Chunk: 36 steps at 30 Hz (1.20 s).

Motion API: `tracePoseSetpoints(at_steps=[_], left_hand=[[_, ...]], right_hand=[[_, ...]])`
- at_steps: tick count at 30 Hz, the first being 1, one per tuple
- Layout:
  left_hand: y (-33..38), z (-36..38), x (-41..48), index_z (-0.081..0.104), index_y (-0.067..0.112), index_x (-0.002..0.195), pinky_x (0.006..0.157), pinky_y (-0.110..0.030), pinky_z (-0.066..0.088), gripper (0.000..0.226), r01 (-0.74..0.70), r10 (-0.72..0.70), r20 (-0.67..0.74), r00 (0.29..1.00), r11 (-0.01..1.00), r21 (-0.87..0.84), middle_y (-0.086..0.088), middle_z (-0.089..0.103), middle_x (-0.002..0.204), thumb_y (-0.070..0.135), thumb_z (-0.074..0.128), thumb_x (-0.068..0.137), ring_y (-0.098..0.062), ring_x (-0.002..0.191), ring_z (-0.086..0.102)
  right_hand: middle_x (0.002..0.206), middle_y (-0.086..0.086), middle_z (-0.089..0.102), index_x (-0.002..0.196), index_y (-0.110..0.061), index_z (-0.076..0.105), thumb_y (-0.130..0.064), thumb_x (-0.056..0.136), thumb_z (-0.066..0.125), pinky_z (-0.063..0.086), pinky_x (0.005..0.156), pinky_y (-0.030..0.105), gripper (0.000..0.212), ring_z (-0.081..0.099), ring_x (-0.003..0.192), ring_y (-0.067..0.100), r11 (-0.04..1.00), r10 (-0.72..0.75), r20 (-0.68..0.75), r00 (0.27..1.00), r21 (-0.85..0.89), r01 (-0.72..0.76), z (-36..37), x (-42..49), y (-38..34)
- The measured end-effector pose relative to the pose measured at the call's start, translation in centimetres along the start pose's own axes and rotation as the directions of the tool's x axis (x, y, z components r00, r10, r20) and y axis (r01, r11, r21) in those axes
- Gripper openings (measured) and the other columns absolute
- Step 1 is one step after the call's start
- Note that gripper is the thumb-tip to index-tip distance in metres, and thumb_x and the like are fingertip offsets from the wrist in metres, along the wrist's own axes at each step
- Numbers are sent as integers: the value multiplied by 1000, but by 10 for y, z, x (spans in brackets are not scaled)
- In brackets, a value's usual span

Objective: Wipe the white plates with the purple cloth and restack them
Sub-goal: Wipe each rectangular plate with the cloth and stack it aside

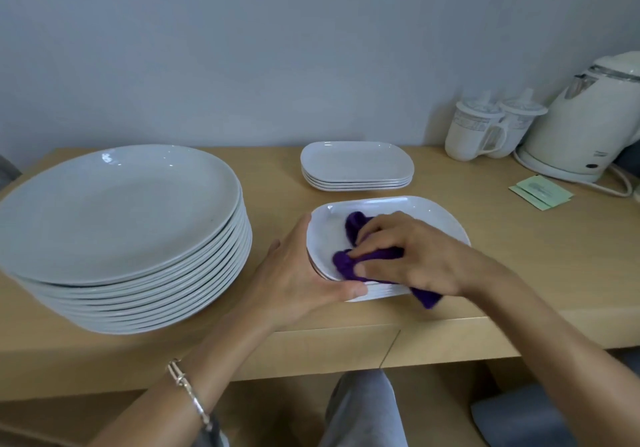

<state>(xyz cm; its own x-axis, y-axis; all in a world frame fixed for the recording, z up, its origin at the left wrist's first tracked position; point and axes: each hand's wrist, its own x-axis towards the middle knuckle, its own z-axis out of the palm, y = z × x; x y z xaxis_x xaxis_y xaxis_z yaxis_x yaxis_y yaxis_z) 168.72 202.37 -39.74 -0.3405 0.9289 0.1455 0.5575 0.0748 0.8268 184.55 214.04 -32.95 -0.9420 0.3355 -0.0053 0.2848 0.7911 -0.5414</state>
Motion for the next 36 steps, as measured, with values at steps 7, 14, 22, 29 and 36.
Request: tracePoseSetpoints(at_steps=[7,14,22,29,36], left_hand=[[1,0,-4,33,54,130,103,-43,44,94,73,-72,-27,997,995,63,32,50,125,64,78,49,-6,122,49],[8,-6,-6,43,43,131,95,-42,51,88,12,-12,15,1000,999,-36,21,60,125,54,83,53,-6,118,58],[1,-9,-10,37,53,133,100,-43,48,94,29,-29,26,999,1000,6,26,54,131,62,82,51,-8,124,53],[11,-13,-13,31,51,135,97,-40,49,96,97,-104,28,994,978,183,26,49,131,71,74,52,-10,124,49],[28,-17,-22,26,22,155,116,-19,3,124,-28,-63,122,991,777,629,13,-4,165,95,23,55,-5,151,-2]], right_hand=[[109,-5,55,106,-31,71,-41,87,61,32,95,21,24,46,113,17,927,268,-339,902,-166,-337,-26,4,44],[112,-4,54,112,-27,67,-37,90,57,21,86,17,26,33,101,11,992,70,-290,954,-79,-97,33,40,-12],[100,-14,59,94,-38,72,-43,81,65,41,90,29,16,53,98,8,1000,8,-89,996,3,-7,12,6,0],[108,-15,53,105,-37,69,-42,80,68,35,93,21,26,46,108,8,961,219,-279,935,-101,-256,-15,-25,34],[112,-10,52,113,-35,66,-44,81,65,40,98,38,33,46,112,17,947,235,-300,925,-142,-287,-5,-20,28]])
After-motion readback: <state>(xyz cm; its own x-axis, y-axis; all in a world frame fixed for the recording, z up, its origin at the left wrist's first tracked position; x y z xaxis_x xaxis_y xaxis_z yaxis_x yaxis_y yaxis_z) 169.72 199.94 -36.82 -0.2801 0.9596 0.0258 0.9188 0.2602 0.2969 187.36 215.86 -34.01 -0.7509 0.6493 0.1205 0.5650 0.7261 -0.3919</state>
